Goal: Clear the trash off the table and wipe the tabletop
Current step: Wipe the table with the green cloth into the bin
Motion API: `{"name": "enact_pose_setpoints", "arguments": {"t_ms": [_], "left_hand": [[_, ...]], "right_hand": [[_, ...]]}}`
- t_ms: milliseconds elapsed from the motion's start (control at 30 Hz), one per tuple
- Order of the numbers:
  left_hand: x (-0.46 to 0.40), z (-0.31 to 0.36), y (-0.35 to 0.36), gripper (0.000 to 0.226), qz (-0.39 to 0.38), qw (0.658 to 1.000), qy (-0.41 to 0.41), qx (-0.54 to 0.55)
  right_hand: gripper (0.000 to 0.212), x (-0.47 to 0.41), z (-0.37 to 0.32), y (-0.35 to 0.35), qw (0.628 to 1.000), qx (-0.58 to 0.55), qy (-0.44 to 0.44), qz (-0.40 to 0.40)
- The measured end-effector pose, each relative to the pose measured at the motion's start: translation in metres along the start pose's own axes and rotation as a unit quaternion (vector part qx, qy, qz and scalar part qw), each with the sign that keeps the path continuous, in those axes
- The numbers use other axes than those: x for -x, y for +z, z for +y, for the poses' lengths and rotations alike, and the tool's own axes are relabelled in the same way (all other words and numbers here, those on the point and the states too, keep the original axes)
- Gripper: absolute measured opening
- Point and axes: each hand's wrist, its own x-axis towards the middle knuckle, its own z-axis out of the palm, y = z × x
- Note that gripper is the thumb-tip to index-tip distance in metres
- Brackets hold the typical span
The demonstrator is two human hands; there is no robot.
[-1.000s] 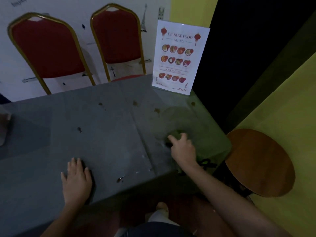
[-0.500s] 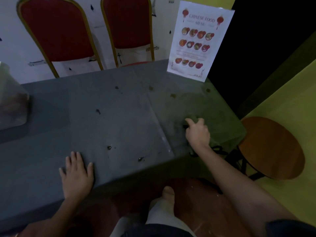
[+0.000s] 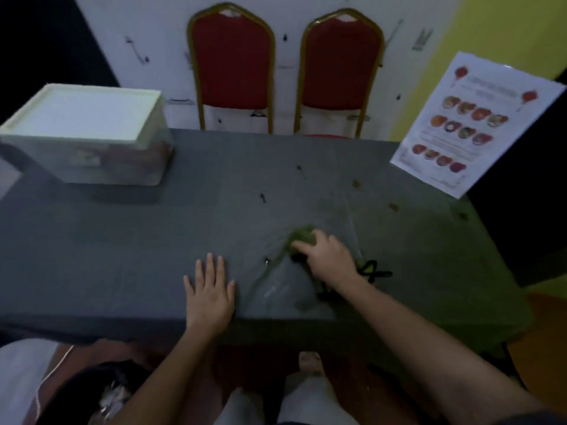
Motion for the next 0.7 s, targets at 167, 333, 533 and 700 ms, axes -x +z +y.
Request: {"name": "enact_pose_setpoints", "arguments": {"t_ms": [167,333,533,700], "left_hand": [[0.002,0.009,-0.007,0.058,-0.031,0.999,-0.029,0.004],[0.009,0.017,0.001,0.055,0.002,0.995,-0.103,0.005],[0.008,0.024,0.003,0.054,0.003,0.99,-0.14,0.024],[0.01,0.026,0.001,0.058,-0.008,0.988,-0.151,0.034]], "right_hand": [[0.044,-0.041,0.0,-0.004,0.999,-0.036,0.008,-0.025],[0.043,0.022,-0.039,0.013,0.935,-0.061,-0.346,-0.041],[0.039,-0.08,-0.011,0.004,0.972,-0.022,-0.234,0.008],[0.04,-0.063,-0.025,0.001,0.948,-0.033,-0.311,-0.054]]}}
